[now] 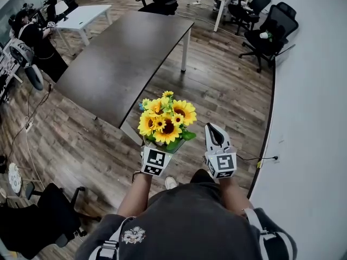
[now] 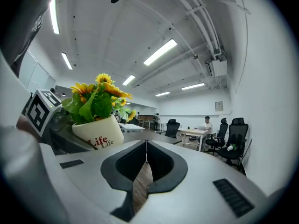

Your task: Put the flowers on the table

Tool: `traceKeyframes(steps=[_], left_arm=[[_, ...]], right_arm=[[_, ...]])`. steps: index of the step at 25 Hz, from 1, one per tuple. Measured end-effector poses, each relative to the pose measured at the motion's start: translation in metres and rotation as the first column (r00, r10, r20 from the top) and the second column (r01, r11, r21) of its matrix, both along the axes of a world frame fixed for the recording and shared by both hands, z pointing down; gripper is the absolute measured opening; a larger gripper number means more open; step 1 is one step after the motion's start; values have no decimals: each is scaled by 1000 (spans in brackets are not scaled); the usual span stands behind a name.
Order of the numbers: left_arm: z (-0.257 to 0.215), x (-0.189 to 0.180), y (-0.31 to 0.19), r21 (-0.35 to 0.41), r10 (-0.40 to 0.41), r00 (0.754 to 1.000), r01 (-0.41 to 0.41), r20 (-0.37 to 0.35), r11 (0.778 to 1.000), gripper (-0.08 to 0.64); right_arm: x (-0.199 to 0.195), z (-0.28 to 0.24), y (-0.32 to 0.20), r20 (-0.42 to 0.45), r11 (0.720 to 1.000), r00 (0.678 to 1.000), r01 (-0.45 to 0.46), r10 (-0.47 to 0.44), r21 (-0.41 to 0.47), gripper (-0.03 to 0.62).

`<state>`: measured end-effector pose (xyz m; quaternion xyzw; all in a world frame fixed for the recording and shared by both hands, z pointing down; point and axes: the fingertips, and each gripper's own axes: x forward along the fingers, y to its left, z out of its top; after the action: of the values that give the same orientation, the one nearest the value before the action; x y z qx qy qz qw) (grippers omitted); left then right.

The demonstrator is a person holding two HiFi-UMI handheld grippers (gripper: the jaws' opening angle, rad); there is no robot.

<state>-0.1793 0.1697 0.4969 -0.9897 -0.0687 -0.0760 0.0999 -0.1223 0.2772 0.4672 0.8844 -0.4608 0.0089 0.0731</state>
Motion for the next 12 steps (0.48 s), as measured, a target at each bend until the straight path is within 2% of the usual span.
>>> traceKeyframes(steps=[4, 12], left_arm=[[21, 2, -4, 23, -27, 999, 27, 22, 999, 566], [21, 23, -14, 32, -47, 999, 46, 27, 998, 565]], right_arm=[[4, 7, -3, -6, 1000, 1000, -8, 8, 5, 25], [28, 7, -17, -15, 1000, 1000, 18, -18, 25, 25]])
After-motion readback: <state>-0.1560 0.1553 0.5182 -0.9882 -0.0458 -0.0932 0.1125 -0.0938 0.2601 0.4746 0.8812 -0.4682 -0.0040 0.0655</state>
